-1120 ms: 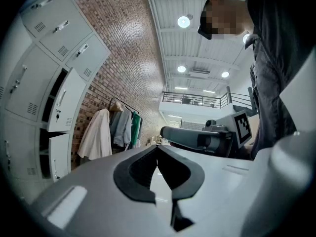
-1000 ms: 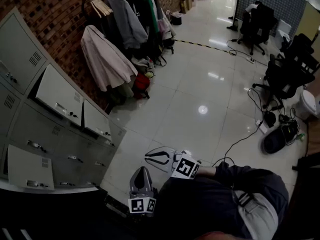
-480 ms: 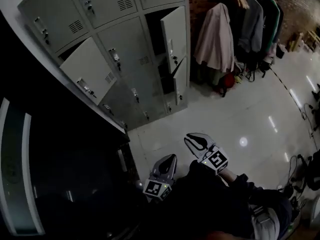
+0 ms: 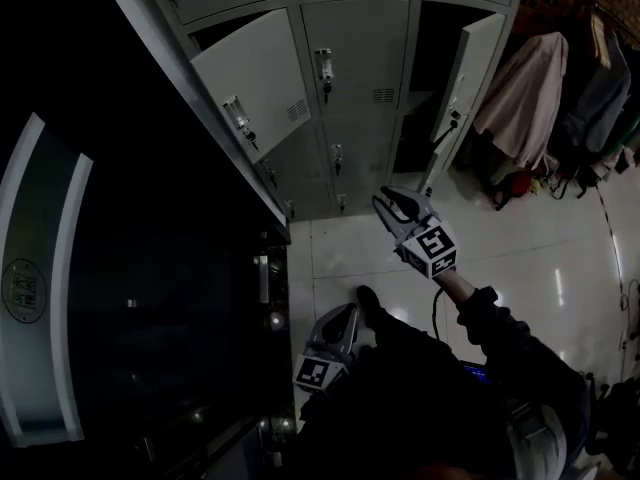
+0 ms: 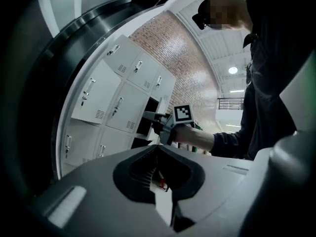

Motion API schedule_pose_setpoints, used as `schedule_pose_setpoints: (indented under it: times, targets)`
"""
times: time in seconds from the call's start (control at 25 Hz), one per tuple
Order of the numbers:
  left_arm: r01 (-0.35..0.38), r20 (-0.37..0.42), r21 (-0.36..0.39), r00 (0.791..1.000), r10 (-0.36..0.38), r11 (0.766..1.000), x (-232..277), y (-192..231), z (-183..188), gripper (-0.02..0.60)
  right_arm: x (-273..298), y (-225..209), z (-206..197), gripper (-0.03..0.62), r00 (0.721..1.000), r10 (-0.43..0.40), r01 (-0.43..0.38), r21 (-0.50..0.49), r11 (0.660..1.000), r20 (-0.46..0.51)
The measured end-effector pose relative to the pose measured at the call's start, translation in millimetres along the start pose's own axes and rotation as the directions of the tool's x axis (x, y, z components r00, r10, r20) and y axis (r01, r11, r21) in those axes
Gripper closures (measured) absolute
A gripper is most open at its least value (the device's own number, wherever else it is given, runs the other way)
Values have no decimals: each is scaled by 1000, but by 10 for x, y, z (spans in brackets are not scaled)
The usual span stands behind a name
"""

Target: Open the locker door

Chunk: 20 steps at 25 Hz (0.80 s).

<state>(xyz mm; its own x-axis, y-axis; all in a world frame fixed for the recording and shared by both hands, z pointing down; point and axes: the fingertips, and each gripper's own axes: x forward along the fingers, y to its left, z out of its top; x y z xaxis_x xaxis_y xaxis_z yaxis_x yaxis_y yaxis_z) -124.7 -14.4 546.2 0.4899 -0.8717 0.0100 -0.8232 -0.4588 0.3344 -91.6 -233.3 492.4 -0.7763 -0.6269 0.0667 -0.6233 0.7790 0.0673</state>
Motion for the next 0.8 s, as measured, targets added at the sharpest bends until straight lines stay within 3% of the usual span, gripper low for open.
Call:
schedule_pose_setpoints:
  times: [0.28, 0.48, 0.64, 0.72, 0.8]
  targets:
    - [-158, 10, 15, 987, 158, 987, 486, 815, 398, 575, 1856, -1083, 295, 511, 999, -13, 15, -52, 999, 36]
    - [-278, -1, 4, 960, 278, 960, 700, 1236, 583, 575, 2937, -1666, 468, 510, 996, -52, 55, -51, 997, 71]
    - [-328, -25, -12, 944, 328, 945, 836, 1460, 592, 575, 3363, -1892, 573, 494, 985, -115, 121, -43, 992, 129]
    - [-332, -29, -11, 943, 332, 943, 879, 1535, 589, 575, 3385, -1941, 588, 548, 974, -158, 166, -37, 985, 164]
    - [-332, -29, -7, 943, 331, 943, 898, 1574, 605, 575, 3378, -1931, 573, 532, 969, -175, 185, -39, 982, 176]
